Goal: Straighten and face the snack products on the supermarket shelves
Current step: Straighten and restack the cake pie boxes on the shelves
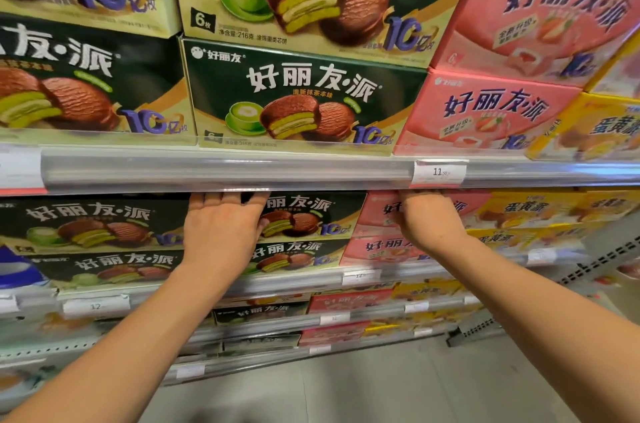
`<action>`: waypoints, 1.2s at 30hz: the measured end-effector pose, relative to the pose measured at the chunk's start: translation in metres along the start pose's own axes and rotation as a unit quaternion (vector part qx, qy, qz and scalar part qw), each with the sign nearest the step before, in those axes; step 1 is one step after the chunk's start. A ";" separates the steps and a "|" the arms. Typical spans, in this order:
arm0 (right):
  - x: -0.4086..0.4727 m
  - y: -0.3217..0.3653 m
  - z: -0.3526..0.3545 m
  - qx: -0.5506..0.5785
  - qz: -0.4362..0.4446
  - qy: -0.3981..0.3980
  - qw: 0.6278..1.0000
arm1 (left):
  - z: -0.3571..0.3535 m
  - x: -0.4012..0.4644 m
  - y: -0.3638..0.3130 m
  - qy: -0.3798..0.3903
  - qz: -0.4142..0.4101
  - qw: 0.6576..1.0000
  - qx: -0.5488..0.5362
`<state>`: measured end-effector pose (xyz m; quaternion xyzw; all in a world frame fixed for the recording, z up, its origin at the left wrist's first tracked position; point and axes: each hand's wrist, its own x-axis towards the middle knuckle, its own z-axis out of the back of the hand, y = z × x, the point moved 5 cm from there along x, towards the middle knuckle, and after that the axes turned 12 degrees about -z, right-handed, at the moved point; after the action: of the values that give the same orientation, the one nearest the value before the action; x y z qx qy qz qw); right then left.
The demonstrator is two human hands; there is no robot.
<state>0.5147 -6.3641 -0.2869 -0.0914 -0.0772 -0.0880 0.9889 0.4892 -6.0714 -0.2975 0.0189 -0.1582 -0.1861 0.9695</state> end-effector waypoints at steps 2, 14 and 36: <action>0.000 0.000 -0.002 -0.005 -0.012 0.018 1.000 | -0.001 0.001 -0.001 0.015 0.005 1.000 0.007; -0.100 -0.026 -0.056 0.164 0.076 -0.031 0.983 | -0.068 -0.086 -0.066 -0.033 -0.140 0.985 -0.098; -0.121 -0.023 -0.231 0.229 0.087 0.157 0.957 | -0.218 -0.141 -0.126 0.214 0.123 0.957 -0.154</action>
<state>0.4242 -6.4120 -0.5283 0.1462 0.0692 0.0053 0.9868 0.3890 -6.1422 -0.5588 -0.1114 0.0823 -0.0793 0.9872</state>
